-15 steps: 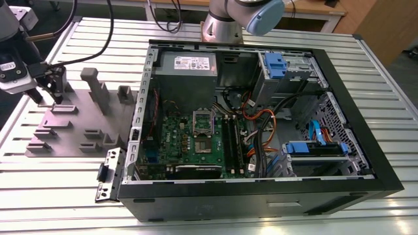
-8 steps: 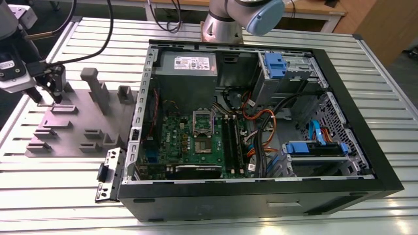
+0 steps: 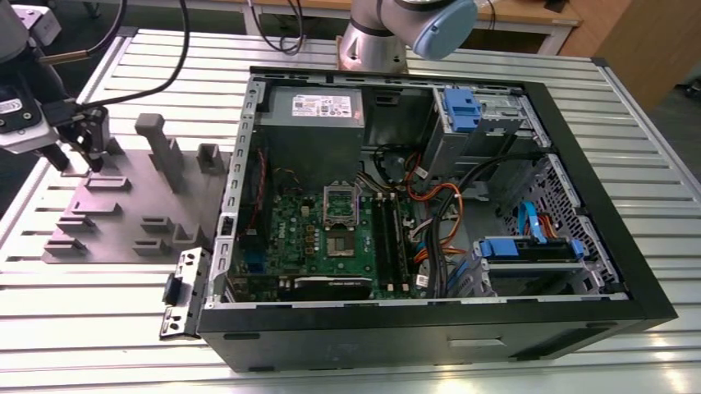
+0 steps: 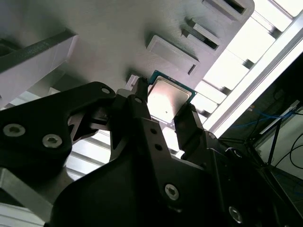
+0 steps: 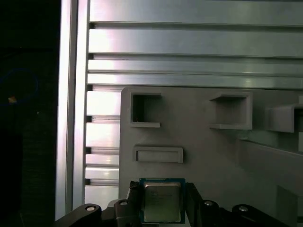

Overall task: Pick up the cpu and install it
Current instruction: 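Pick up the cpu and move it towards the insertion slot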

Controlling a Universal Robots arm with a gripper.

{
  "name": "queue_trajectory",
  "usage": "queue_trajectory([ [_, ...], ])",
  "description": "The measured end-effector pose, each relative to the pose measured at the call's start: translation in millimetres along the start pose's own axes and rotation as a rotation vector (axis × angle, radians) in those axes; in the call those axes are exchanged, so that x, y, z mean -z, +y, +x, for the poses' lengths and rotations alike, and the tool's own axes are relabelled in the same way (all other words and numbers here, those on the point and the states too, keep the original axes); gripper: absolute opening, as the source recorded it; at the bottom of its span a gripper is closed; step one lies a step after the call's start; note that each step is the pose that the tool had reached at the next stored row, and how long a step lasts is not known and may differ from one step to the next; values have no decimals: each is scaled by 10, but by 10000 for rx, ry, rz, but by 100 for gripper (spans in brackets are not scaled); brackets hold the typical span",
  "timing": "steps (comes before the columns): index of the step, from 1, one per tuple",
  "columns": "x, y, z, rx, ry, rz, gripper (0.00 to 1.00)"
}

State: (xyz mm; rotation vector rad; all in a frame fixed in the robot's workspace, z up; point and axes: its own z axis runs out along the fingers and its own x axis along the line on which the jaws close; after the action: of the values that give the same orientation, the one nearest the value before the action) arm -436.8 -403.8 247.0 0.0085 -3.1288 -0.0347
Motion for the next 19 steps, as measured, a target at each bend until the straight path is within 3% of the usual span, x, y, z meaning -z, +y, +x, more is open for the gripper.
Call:
queue_trajectory([
  [19, 77, 2, 1, 0, 1, 5, 47],
])
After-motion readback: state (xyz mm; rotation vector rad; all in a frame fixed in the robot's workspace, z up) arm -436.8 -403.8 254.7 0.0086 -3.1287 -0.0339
